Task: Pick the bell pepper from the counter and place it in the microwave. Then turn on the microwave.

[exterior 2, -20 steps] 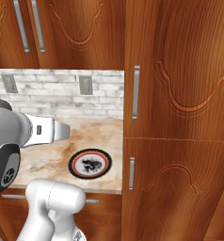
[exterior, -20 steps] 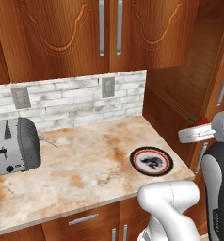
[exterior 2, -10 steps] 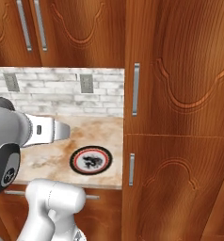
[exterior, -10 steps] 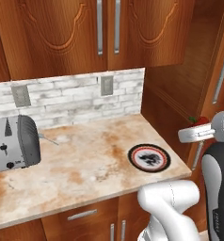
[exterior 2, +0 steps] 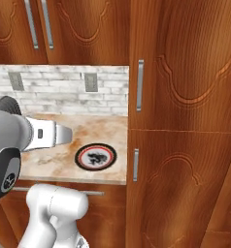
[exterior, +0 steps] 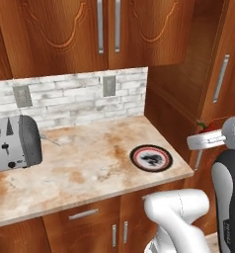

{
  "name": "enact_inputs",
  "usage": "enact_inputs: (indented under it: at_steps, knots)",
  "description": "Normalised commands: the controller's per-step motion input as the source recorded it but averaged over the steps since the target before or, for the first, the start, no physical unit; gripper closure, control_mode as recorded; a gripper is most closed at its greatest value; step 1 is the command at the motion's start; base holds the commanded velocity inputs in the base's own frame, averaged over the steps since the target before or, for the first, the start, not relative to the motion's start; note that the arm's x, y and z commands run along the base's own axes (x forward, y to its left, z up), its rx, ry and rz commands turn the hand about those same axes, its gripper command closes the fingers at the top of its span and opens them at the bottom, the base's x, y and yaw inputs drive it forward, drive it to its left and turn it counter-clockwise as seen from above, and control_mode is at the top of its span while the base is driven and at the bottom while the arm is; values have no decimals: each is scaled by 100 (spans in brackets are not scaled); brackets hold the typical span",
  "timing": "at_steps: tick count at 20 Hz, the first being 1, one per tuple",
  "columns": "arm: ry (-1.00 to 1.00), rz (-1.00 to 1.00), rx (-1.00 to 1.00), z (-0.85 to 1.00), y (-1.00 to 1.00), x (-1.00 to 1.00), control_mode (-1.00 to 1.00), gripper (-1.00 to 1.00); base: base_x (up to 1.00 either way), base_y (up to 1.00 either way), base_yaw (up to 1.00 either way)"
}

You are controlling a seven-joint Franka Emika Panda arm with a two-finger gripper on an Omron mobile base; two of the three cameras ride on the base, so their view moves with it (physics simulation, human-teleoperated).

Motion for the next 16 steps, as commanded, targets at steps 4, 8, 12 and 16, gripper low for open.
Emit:
enact_inputs:
  at_steps: [4, 8, 12, 16]
  knots:
    - [0, 0, 0, 0, 0, 0, 100, 100, -53, -9, 0]
    - [0, 0, 0, 0, 0, 0, 100, 100, -59, -20, 0]
    - [0, 0, 0, 0, 0, 0, 100, 100, -58, -33, 1]
    - [0, 0, 0, 0, 0, 0, 100, 100, -44, -39, 2]
